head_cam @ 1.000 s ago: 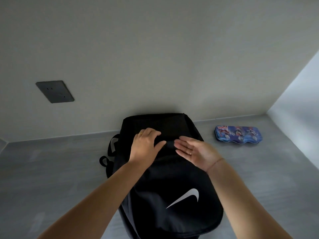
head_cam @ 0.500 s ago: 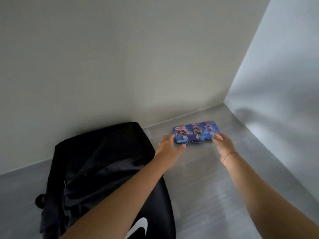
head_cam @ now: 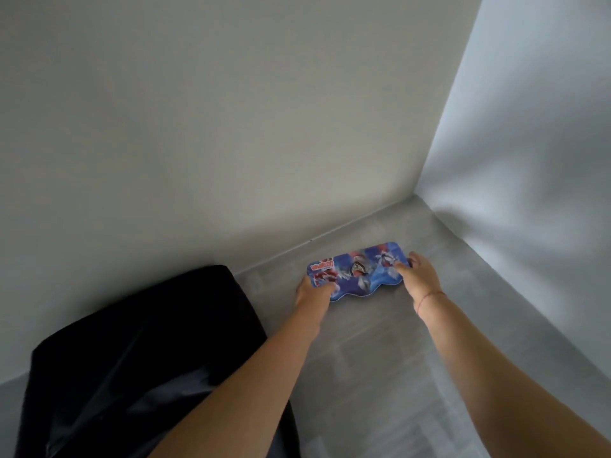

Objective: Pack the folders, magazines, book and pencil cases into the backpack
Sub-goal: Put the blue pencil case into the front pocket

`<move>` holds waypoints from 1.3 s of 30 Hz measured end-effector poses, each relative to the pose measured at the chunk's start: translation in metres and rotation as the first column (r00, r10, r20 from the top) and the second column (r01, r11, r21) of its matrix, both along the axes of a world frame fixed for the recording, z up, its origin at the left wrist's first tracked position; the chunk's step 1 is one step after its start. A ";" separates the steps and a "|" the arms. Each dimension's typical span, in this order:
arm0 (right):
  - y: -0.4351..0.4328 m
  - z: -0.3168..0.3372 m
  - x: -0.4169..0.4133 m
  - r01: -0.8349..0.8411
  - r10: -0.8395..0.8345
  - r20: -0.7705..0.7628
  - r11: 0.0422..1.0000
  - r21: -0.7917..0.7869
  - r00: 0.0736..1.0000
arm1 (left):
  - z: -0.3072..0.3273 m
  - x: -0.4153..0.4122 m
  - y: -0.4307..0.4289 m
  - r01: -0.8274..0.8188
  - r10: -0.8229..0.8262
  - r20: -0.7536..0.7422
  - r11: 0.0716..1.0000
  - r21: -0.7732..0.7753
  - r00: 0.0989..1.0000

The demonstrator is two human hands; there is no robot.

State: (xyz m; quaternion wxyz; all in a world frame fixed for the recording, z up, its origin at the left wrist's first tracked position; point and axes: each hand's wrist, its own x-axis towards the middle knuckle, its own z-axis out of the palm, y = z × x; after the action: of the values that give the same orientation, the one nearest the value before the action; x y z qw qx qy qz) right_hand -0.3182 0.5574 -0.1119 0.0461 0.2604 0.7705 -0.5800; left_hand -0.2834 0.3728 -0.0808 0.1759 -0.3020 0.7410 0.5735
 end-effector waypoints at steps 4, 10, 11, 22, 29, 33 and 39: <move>-0.002 0.000 0.016 0.006 -0.008 -0.029 0.997 -0.078 1.000 | -0.006 0.007 -0.004 0.000 -0.001 -0.015 0.997 -0.079 1.000; -0.008 0.021 0.048 0.113 -0.143 -0.034 0.889 -0.444 0.989 | 0.023 0.039 -0.011 0.040 -0.047 -0.080 0.996 -0.084 0.996; -0.010 0.029 0.053 0.115 -0.156 -0.042 0.860 -0.498 0.987 | 0.028 0.045 -0.013 0.048 -0.055 -0.100 0.996 -0.077 0.993; -0.073 0.102 0.129 0.019 -0.164 -0.119 0.659 -0.752 0.979 | 0.085 0.134 -0.058 -0.015 -0.015 -0.330 0.996 -0.089 0.944; -0.160 0.118 0.197 -0.097 -0.006 -0.127 0.612 -0.785 0.992 | 0.100 0.209 -0.111 -0.072 0.026 -0.402 0.992 -0.099 0.915; -0.193 0.119 0.226 -0.115 0.080 -0.083 0.603 -0.789 0.993 | 0.106 0.243 -0.160 -0.144 0.041 -0.423 0.966 -0.214 0.905; -0.222 0.115 0.262 -0.188 0.222 -0.055 0.641 -0.745 0.974 | 0.089 0.260 -0.245 -0.251 -0.225 -0.462 0.600 -0.759 0.858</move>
State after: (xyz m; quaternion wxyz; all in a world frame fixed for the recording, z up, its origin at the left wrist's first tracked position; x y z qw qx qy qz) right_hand -0.0560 0.3357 0.0029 0.2298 0.1420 0.4890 -0.8294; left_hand -0.0237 0.1279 0.0083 -0.1865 -0.1893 0.9336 0.2402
